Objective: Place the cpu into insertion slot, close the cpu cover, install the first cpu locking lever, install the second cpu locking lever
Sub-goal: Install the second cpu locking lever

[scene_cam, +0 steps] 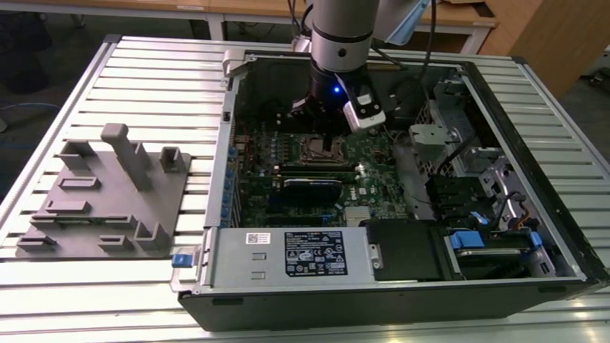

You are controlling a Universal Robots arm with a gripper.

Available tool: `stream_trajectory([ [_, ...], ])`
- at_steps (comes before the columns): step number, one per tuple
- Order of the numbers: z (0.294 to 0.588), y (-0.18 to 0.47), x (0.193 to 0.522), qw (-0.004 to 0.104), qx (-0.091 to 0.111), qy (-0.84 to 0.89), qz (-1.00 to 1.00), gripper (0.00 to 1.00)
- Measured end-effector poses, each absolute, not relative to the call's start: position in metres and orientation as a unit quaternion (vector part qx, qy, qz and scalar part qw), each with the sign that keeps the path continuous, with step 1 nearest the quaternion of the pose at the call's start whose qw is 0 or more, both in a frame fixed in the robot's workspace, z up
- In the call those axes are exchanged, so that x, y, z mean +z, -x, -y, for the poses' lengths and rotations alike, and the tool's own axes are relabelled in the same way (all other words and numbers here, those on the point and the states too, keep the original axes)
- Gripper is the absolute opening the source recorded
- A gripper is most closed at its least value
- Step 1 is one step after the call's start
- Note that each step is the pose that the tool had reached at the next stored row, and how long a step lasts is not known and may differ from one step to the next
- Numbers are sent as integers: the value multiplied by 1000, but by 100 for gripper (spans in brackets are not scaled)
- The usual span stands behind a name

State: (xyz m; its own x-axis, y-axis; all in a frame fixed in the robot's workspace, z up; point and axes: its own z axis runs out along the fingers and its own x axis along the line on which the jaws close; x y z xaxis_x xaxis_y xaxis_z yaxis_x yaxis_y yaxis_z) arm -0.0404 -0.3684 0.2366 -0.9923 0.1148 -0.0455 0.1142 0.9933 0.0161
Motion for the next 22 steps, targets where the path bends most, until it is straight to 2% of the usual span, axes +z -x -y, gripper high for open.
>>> stream_trajectory([
  [22,369,44,236,23,7,-57,-998,10],
])
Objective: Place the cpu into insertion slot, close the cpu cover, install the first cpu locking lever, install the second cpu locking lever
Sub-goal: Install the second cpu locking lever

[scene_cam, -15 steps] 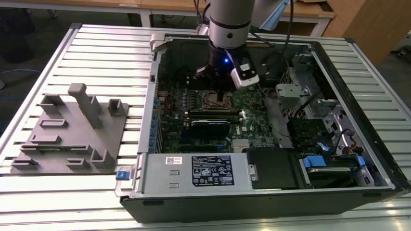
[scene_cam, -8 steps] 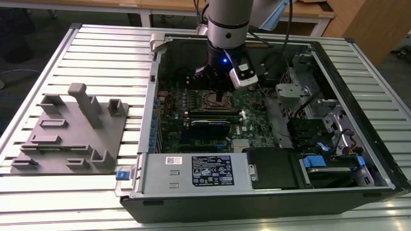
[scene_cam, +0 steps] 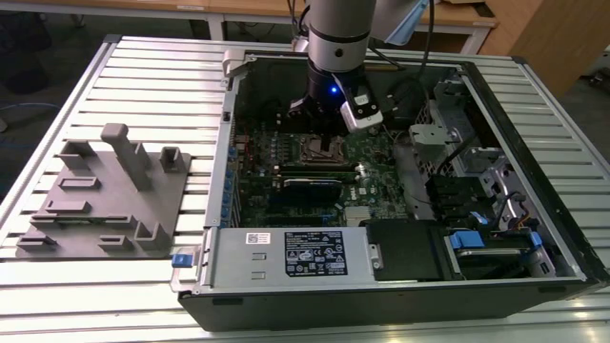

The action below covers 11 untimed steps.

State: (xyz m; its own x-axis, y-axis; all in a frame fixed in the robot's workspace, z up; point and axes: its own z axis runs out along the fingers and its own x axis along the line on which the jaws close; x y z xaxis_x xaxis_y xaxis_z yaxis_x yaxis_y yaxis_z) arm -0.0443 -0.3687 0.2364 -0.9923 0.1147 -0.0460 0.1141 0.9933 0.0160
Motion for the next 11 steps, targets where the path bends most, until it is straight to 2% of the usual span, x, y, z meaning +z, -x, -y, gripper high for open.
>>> stream_trajectory([
  [11,369,54,235,23,7,-57,-998,10],
])
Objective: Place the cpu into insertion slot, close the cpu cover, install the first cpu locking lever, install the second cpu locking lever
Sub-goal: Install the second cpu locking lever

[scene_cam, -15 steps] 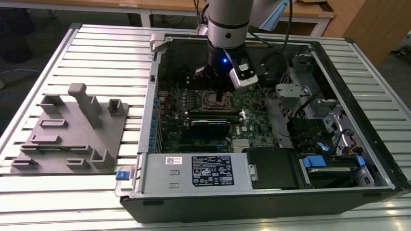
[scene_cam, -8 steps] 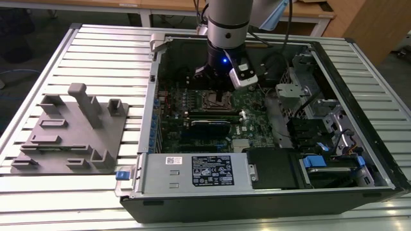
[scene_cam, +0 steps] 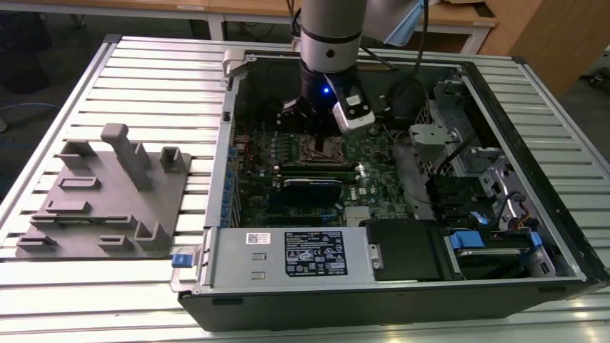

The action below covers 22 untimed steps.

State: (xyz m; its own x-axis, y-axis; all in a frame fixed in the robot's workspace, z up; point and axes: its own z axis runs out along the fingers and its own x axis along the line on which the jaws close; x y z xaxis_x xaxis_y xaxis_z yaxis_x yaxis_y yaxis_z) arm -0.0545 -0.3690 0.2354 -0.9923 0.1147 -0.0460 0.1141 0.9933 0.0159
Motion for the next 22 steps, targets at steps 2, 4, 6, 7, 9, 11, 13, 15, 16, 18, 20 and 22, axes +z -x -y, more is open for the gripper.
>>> stream_trajectory([
  [2,370,55,235,23,7,-57,-998,10],
  [4,372,54,235,23,7,-57,-998,10],
  [6,374,54,235,23,7,-57,-998,10],
  [7,375,54,235,23,7,-57,-998,10],
  [9,376,55,235,23,7,-57,-998,10],
  [11,377,55,235,23,7,-57,-998,10],
  [13,378,56,235,23,7,-57,-998,10],
  [15,378,58,235,24,7,-57,-998,10],
  [16,378,59,234,23,7,-57,-998,10],
  [18,379,60,234,23,7,-57,-998,10],
  [20,380,60,234,23,7,-57,-998,10],
  [22,381,62,233,23,7,-57,-998,10],
])
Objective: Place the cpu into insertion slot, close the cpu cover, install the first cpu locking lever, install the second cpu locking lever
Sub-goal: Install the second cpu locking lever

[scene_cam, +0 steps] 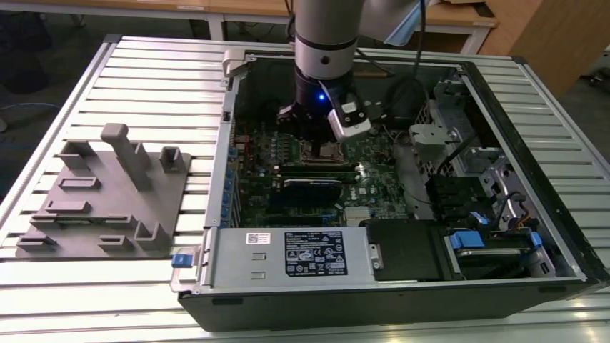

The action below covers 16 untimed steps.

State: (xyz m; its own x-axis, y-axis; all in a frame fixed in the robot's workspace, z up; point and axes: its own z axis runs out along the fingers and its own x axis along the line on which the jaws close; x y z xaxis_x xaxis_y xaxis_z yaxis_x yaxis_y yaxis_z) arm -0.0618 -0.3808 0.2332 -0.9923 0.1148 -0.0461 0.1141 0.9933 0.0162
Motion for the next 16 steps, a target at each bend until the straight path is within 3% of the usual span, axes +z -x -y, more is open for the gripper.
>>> stream_trajectory([
  [16,381,63,226,23,7,-57,-998,10],
])
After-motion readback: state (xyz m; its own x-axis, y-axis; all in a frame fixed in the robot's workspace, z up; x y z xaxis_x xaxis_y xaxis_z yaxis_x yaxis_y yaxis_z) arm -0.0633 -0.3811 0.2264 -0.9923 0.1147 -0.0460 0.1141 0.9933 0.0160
